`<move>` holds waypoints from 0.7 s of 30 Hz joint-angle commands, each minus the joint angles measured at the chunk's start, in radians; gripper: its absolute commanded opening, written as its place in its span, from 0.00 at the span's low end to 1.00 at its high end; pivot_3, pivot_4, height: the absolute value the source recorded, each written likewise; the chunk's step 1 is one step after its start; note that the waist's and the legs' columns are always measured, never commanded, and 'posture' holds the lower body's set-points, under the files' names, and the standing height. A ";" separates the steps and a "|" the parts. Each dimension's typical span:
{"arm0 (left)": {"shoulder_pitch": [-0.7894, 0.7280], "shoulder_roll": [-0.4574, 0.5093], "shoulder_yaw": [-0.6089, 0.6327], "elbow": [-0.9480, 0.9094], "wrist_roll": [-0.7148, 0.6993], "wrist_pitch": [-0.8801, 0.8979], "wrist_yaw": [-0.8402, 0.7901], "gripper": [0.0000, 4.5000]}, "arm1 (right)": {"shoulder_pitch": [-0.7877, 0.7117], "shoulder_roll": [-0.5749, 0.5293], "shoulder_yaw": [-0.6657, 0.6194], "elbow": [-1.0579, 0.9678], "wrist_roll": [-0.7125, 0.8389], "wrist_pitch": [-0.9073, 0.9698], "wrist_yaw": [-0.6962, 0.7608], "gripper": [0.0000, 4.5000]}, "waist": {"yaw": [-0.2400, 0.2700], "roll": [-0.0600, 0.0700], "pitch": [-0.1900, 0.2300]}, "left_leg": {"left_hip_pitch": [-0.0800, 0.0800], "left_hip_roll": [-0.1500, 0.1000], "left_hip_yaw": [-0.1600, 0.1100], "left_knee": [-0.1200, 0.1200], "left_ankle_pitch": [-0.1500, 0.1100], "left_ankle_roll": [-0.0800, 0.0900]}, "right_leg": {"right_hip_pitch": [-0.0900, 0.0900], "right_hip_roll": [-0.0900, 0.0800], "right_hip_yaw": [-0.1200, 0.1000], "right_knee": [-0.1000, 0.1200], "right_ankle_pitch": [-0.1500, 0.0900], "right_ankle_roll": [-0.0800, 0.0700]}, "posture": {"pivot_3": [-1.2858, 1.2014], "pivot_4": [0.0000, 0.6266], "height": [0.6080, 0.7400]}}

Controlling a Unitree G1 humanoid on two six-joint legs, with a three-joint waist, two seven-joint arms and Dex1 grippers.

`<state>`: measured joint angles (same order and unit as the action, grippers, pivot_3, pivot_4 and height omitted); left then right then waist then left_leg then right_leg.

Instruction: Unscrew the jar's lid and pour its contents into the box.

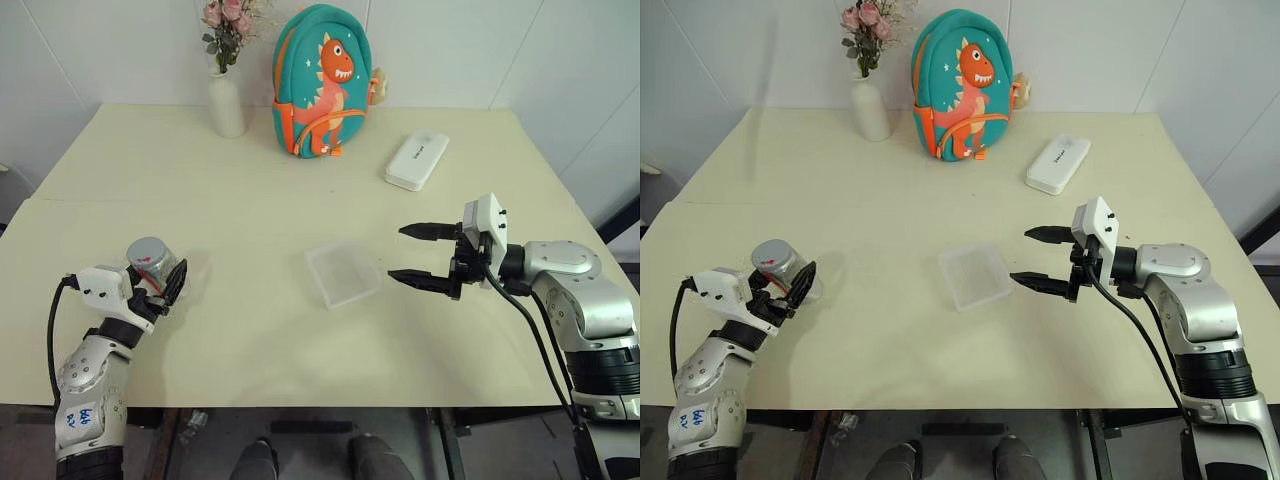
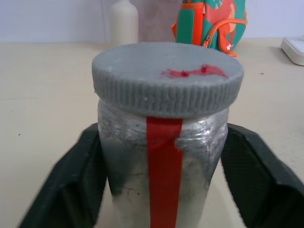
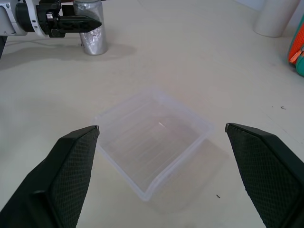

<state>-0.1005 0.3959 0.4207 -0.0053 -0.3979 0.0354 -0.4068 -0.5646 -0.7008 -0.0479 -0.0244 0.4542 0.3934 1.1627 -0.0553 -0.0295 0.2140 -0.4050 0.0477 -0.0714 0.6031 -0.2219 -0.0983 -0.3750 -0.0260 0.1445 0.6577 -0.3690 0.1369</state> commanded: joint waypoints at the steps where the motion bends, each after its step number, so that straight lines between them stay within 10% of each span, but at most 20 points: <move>1: -0.002 0.008 0.000 -0.015 -0.001 0.016 0.010 0.45 | -0.008 -0.023 -0.039 -0.023 0.018 -0.007 -0.005 1.00 | 0.000 0.000 0.000 | 0.000 0.000 0.000 0.000 0.000 0.000 | 0.000 0.000 0.000 0.000 0.000 0.000 | 0.52 0.24 1.00; 21: -0.312 0.261 -0.115 -0.083 -0.225 0.327 -0.353 0.45 | -0.143 0.221 0.022 -0.329 0.149 0.234 -0.378 1.00 | -0.005 0.000 0.000 | -0.001 0.000 -0.001 0.000 0.000 0.000 | -0.001 0.001 0.000 0.001 0.000 0.001 | 0.52 0.24 1.00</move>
<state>-0.3802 0.6327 0.3215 -0.0801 -0.5852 0.3325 -0.6972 -0.6776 -0.5001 -0.0282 -0.2829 0.5779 0.6001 0.8400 -0.0604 -0.0291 0.2143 -0.4065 0.0480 -0.0721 0.6025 -0.2219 -0.0984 -0.3765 -0.0254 0.1444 0.6583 -0.3688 0.1375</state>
